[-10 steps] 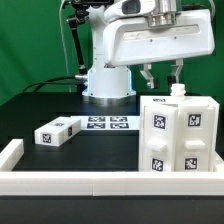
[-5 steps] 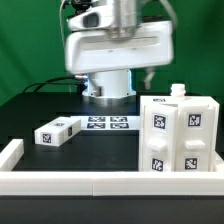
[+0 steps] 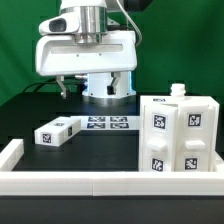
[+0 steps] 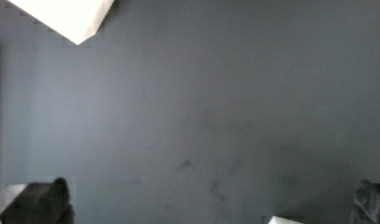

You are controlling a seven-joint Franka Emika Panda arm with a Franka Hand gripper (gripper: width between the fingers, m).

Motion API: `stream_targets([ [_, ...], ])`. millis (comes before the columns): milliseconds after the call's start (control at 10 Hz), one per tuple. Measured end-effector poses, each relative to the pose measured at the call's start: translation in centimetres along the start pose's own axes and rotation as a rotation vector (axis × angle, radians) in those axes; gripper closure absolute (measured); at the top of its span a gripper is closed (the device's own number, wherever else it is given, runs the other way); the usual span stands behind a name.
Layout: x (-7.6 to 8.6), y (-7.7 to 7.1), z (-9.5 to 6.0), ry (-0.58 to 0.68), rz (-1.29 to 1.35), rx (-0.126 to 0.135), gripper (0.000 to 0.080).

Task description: Assemble cabinet

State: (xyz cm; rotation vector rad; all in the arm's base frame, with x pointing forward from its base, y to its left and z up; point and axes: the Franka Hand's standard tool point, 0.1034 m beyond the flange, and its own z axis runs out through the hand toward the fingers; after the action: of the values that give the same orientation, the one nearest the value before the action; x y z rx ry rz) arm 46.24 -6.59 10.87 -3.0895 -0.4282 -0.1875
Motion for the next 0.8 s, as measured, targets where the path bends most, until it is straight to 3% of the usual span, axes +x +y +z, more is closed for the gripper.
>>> stream_targets([
  [200, -0.4, 0.4, 0.1, -0.003, 0.046, -0.002, 0.0002],
  [400, -3.8, 2.8, 0.5, -0.025, 0.300, -0.019, 0.0002],
  [600, -5.0, 3.0, 1.2, -0.048, 0.380, -0.018, 0.0002],
  [800, -5.2, 2.9, 1.5, -0.057, 0.412, -0.016, 0.0002],
])
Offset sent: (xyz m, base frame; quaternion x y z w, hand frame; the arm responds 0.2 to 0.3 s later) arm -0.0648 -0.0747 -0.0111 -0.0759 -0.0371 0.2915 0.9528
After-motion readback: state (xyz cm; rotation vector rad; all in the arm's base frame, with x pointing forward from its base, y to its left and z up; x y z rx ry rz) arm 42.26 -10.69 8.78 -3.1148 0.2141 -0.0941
